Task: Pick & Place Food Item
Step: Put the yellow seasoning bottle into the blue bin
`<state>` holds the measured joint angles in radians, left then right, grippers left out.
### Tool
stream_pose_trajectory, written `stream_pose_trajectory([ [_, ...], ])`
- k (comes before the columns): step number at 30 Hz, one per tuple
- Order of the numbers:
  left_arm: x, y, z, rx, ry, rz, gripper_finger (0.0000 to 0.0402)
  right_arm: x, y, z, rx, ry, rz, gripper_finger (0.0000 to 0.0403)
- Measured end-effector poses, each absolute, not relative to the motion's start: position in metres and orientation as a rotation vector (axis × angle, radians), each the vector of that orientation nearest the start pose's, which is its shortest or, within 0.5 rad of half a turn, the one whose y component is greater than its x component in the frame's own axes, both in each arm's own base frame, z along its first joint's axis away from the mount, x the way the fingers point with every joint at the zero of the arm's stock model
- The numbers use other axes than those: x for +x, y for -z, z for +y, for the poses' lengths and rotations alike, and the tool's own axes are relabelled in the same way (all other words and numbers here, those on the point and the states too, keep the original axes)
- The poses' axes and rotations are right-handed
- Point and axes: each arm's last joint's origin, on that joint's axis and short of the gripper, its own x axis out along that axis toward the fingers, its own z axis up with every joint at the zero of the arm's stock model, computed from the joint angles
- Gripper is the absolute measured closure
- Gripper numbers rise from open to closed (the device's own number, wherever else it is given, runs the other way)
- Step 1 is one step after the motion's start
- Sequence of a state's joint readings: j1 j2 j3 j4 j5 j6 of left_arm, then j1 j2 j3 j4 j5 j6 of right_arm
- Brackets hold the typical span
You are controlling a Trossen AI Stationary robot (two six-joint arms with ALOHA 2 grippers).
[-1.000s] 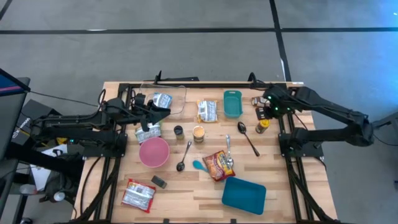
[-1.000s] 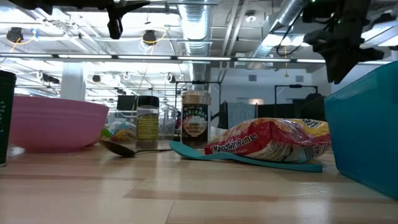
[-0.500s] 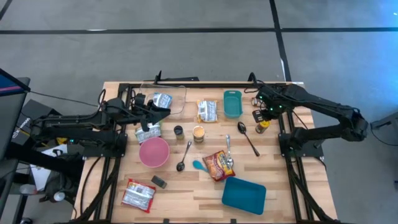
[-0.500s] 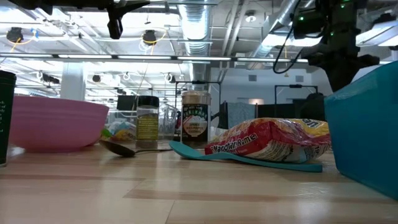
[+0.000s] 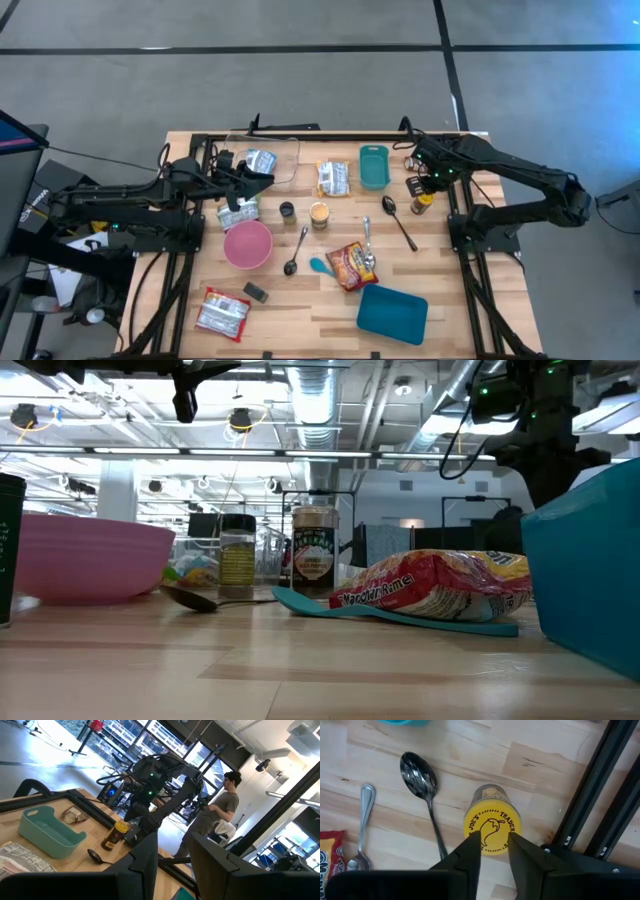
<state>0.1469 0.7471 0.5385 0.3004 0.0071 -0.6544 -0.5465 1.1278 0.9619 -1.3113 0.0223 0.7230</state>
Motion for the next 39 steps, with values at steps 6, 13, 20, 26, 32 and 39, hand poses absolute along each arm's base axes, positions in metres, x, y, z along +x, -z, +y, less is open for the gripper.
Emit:
stream_pose_trajectory([
  [6,0.173,-0.300,0.025,-0.646,-0.105,-0.134,0.0296,0.143,-0.264,-0.088,0.961,0.983,1.238,0.0222],
  [13,0.173,-0.300,0.025,-0.646,-0.105,-0.134,0.0296,0.145,-0.262,-0.089,0.962,0.988,1.252,0.0137],
  [20,0.173,-0.300,0.025,-0.638,-0.105,-0.133,0.0296,0.154,-0.252,-0.094,0.975,1.012,1.312,0.0132],
  [26,0.173,-0.300,0.025,-0.638,-0.105,-0.133,0.0296,0.159,-0.245,-0.098,0.965,1.011,1.354,0.0132],
  [32,0.173,-0.300,0.025,-0.638,-0.105,-0.133,0.0296,0.161,-0.242,-0.099,0.966,1.013,1.362,0.0132],
  [39,0.173,-0.300,0.025,-0.638,-0.105,-0.133,0.0296,0.155,-0.233,-0.100,0.981,1.029,1.379,0.0132],
])
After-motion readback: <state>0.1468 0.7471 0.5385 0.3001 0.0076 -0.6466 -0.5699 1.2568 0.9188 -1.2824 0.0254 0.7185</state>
